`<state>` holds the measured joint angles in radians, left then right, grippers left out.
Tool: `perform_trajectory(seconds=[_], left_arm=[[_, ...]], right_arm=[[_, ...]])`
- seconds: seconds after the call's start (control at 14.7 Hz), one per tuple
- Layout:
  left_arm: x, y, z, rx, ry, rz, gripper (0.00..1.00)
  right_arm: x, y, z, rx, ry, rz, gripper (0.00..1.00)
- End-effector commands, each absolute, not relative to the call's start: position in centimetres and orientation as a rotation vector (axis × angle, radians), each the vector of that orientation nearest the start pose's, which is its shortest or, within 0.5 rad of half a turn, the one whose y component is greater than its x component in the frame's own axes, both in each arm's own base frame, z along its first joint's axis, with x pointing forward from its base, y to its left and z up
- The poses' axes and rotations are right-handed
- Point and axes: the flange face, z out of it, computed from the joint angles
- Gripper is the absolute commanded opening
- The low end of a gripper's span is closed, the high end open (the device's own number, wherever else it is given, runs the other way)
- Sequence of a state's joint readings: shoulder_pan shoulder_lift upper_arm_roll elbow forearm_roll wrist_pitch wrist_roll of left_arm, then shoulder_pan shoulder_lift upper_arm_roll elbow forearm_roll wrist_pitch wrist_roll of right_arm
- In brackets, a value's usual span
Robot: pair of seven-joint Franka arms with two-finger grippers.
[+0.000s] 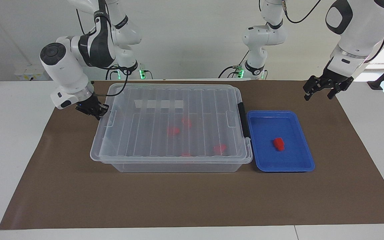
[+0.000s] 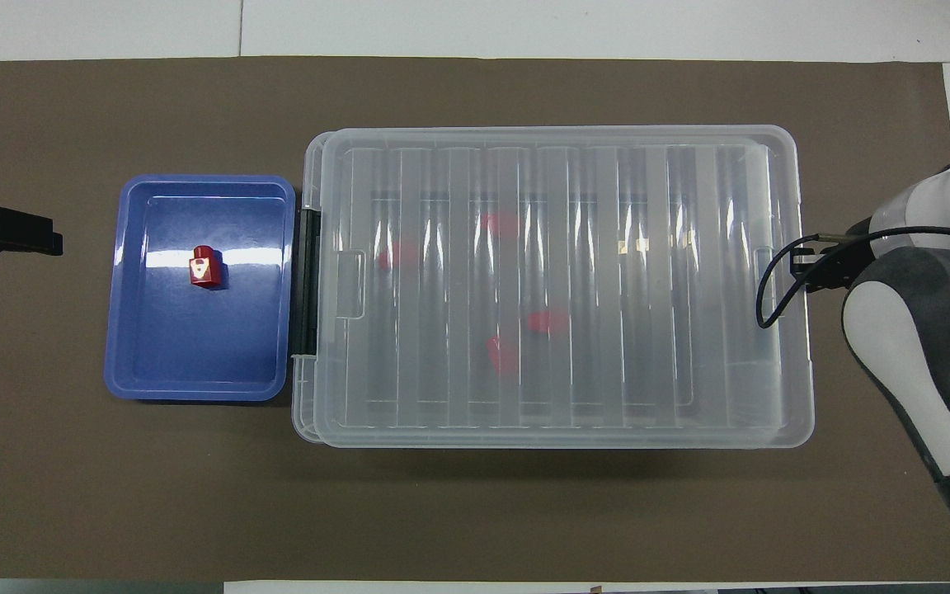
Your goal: Place red block in blue tray from box
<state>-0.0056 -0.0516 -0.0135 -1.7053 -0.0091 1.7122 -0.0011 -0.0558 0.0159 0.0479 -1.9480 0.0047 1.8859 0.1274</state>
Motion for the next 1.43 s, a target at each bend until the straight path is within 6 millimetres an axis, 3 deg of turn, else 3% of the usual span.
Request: perform_trajectory(seconds=[0.0, 0.34, 0.75, 0.89, 1.02, 1.16, 1.36], left_arm=[[54.4, -1.0, 60.7, -3.165, 0.008, -0.082, 1.0], [54.4, -1.0, 60.7, -3.165, 0.008, -0.085, 1.0], [54.4, -1.0, 60.8, -3.164, 0.008, -0.087, 1.0], [54.4, -1.0, 60.8, -3.164, 0.008, -0.087, 1.0], [54.4, -0.9, 60.7, -3.164, 0.006, -0.085, 1.0], [54.4, -1.0, 60.7, -3.165, 0.008, -0.085, 1.0], [54.4, -0.9, 60.7, -3.164, 0.006, -0.085, 1.0]], right_arm=[[55.0, 0.1, 46.6, -3.115, 0.249, 0.091, 0.0], [55.9, -0.3, 48.8, -3.112, 0.243, 0.093, 0.0], [55.6, -2.1, 55.6, -3.114, 0.28, 0.157, 0.0], [55.1, -2.0, 59.7, -3.132, 0.275, 0.173, 0.0], [54.8, -2.4, 60.6, -3.12, 0.285, 0.202, 0.04], [54.7, -2.8, 60.3, -3.117, 0.287, 0.212, 1.0], [54.7, -3.0, 60.4, -3.116, 0.299, 0.207, 1.0]])
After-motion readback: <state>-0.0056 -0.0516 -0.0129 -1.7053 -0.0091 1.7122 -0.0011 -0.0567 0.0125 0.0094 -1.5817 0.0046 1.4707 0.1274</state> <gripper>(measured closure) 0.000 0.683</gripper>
